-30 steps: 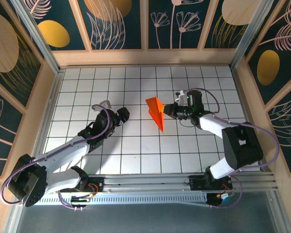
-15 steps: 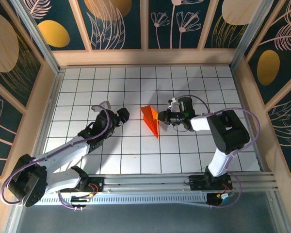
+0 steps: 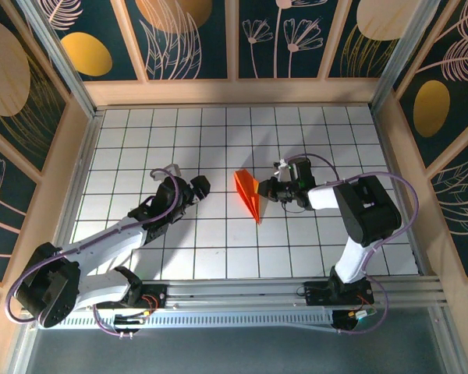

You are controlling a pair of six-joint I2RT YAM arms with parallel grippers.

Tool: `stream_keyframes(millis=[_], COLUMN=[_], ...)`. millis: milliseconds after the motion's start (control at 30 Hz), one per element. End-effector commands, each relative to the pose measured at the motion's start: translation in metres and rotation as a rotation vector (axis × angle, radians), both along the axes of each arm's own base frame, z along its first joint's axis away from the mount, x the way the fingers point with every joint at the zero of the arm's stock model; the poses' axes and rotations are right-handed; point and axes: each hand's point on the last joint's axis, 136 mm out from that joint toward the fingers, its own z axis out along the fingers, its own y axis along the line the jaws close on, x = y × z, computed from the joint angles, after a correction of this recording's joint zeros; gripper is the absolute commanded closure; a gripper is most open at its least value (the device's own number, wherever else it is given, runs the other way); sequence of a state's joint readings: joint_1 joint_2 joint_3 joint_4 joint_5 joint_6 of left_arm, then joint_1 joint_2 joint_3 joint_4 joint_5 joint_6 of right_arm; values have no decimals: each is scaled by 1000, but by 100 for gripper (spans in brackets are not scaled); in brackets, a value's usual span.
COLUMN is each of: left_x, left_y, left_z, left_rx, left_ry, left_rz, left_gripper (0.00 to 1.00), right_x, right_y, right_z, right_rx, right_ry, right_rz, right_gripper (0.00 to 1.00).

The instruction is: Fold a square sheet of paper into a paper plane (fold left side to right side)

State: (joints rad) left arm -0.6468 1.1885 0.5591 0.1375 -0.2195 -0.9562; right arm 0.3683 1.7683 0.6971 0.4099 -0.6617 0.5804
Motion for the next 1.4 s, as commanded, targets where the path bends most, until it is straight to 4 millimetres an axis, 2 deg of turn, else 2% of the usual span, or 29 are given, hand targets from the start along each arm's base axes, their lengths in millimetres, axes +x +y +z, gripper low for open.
stream_keyframes(millis=[0, 333, 633, 800, 933, 1133, 1367], left_x=[3, 4, 5, 6, 7, 7, 6], left_y=[-1, 1, 0, 0, 1, 6, 10], left_z=[0, -1, 0, 2, 3, 6, 5], left_rx=[-18, -7, -8, -14, -13, -11, 1], left_ry=[0, -4, -8, -10, -13, -22, -18], left_rz=[8, 12, 8, 8, 6, 20, 26], left_gripper=[16, 15, 14, 13, 11, 10, 9], right_x=[-2, -1, -2, 1, -4, -21, -28], right_y=[-6, -14, -16, -24, -25, -11, 6], right_z=[-6, 1, 4, 20, 31, 33, 20], right_rx=[-48, -124, -185, -228, -297, -342, -365], right_ry=[-4, -42, -55, -98, -114, -78, -39], right_rz=[0, -12, -5, -26, 24, 129, 178], right_gripper=[85, 70, 63, 54, 50, 48, 48])
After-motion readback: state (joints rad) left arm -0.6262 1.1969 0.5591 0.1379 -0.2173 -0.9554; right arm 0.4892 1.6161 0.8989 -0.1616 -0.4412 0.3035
